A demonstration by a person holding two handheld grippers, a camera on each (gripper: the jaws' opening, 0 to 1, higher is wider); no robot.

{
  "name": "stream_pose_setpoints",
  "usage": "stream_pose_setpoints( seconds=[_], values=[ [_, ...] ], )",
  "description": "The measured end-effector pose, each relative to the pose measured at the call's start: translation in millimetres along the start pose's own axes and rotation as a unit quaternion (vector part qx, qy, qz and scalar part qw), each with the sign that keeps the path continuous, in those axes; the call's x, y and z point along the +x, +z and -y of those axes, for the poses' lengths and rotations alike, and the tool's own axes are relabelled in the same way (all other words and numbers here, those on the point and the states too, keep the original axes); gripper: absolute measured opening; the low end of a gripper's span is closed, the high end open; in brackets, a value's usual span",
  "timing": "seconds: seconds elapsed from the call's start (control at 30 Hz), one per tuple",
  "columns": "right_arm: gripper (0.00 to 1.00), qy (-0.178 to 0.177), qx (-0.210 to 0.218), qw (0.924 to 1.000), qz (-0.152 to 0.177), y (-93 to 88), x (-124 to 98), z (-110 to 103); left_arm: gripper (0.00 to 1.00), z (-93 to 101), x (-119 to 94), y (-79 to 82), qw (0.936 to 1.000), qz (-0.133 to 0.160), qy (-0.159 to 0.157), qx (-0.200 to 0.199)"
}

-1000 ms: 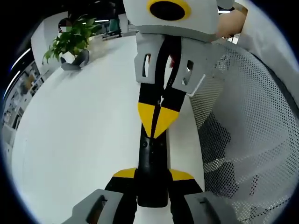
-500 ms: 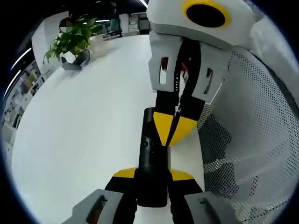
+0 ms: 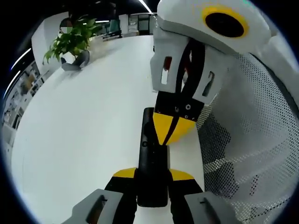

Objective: Press the specified remote control buttons in sequence, fully releasing each button before pressing the next.

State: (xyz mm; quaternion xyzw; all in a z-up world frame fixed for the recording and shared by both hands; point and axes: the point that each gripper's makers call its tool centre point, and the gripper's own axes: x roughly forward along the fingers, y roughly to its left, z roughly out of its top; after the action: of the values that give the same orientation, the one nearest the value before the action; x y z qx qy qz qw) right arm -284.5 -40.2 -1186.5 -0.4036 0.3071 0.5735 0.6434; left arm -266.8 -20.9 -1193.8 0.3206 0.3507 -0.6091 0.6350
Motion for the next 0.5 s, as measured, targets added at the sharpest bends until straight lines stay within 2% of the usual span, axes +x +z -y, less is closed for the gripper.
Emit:
stream_pose_setpoints(
  seconds=[0.13,0.33,0.5],
  values=[
    [0.0,0.004,0.015,0.9998,0.009,0.6,1.0,0.6,0.25,0.1,0.2,0.0,1.0,-0.001,0.0,0.001],
    [0.0,-0.002,0.005,1.0,0.003,0.7,1.7,0.4,0.25,0.2,0.6,-0.3,1.0,-0.005,-0.001,0.004],
    [0.0,0.001,0.032,0.9993,0.017,1.1,1.2,1.3,0.25,0.2,0.6,-0.7,1.0,-0.005,-0.004,0.006]
  ],
)
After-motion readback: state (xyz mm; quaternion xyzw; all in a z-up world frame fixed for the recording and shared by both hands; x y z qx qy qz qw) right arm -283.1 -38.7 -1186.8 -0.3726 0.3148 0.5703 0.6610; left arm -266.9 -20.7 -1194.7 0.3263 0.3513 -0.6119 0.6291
